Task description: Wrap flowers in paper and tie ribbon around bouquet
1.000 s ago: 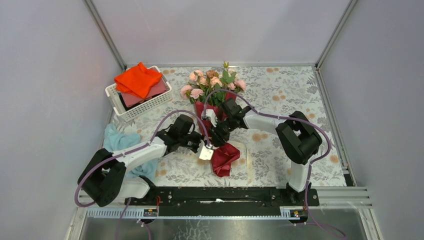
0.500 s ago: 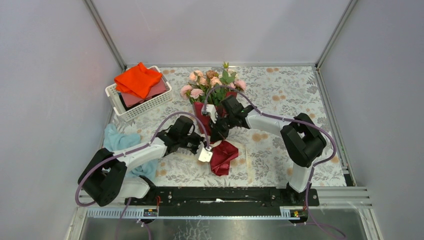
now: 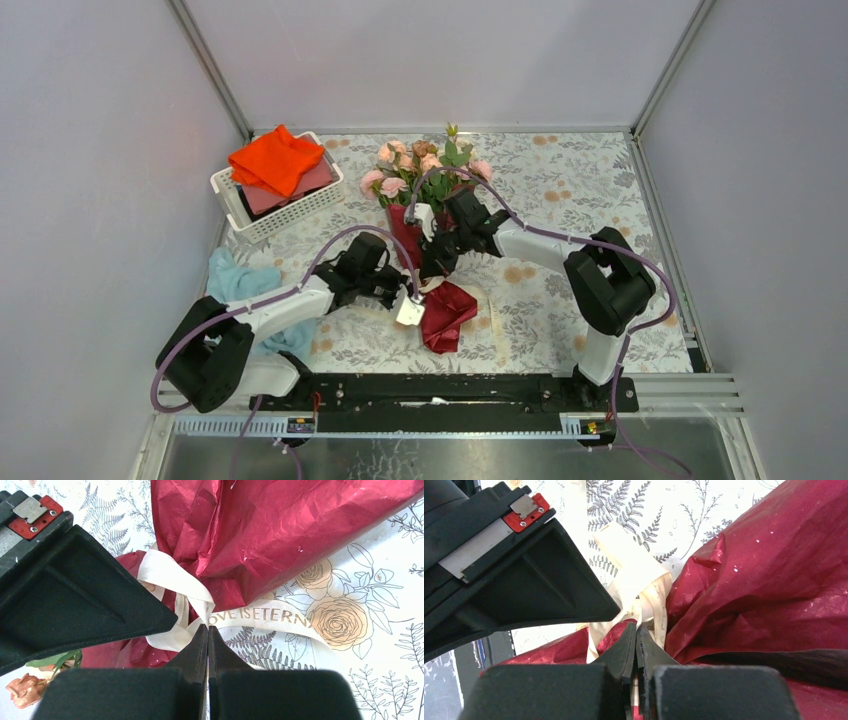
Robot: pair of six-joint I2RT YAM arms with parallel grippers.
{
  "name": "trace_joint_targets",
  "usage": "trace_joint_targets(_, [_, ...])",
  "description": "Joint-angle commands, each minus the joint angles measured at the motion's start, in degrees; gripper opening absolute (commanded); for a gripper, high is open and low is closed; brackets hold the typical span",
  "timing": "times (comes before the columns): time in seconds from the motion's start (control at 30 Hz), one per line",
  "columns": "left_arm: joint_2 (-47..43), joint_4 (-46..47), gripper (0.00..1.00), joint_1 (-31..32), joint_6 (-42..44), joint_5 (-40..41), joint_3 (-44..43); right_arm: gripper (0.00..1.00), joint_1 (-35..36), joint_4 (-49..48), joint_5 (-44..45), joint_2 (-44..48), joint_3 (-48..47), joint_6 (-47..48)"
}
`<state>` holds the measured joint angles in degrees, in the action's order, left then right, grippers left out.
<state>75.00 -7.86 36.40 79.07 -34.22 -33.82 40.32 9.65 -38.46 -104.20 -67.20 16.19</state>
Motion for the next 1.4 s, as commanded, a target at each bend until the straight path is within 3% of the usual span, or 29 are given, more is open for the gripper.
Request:
trace_joint_targets(0.0, [-0.1,-0.4,0.00,0.4,0.2,0.8,0.0,0.00,-1.5,-3.6,1.3,3.9,1.1,-2.6])
trace_joint_targets(0.07, [-0.9,-1.2,0.23,0.4,-1.9,2.2,-1.1,0.00,-2.3,-5.0,1.7,4.5,2.0,-3.8])
trace_joint_targets(0.13, [-2.2,-1.8,0.64,0.3,-7.1,4.5,-2.1,0.00,-2.5,-6.5,1.8,5.1,3.1,-4.8])
trace_joint_targets(0.2, [-3.6,-3.3,0.97,-0.2,-14.9,7.9,-3.7,0.00,-2.6,-8.4,2.0,5.6,4.5,-6.8])
trace_joint_targets(0.4, [-3.5,-6.0,0.99,-1.9,-32.1,16.6,-2.8,0.00,-3.6,-17.3,2.1,7.2,8.2,-15.5])
trace_joint_targets(0.87, [-0.3,-8.7,0.99,0.7,-35.5,17.4,-2.2,0.00,-3.6,-19.1,4.5,7.0,8.7,-20.0])
trace_joint_targets(1.0, [0.8,-4.6,0.99,0.8,-34.7,19.8,-1.5,0.00,-3.6,-18.9,5.2,7.6,9.0,-19.8])
trace_joint_targets(1.03, [1.0,-3.6,0.94,0.8,-34.7,20.4,-1.5,0.00,-3.7,-18.7,5.4,7.7,9.0,-19.9])
trace_joint_targets(1.1, [1.0,-2.8,0.68,0.8,-34.7,20.9,-1.6,0.00,-4.0,-18.5,6.1,8.1,9.2,-20.1])
trace_joint_targets(1.13, [0.9,-2.7,0.43,0.8,-34.7,21.0,-1.5,0.00,-4.3,-18.4,6.6,8.6,9.5,-20.6])
trace_joint_targets(1.2, [0.5,-3.2,0.09,0.7,-34.2,21.4,-1.4,0.00,-5.9,-18.7,8.0,10.0,10.6,-22.4])
trace_joint_targets(1.23, [0.2,-3.4,0.00,0.7,-34.1,21.8,-1.2,0.00,-6.9,-19.5,8.5,10.9,11.5,-23.5])
trace_joint_targets(1.37, [-0.5,-4.3,0.00,-0.8,-33.0,21.6,-0.5,0.00,-9.9,-19.7,8.8,13.4,15.0,-26.7])
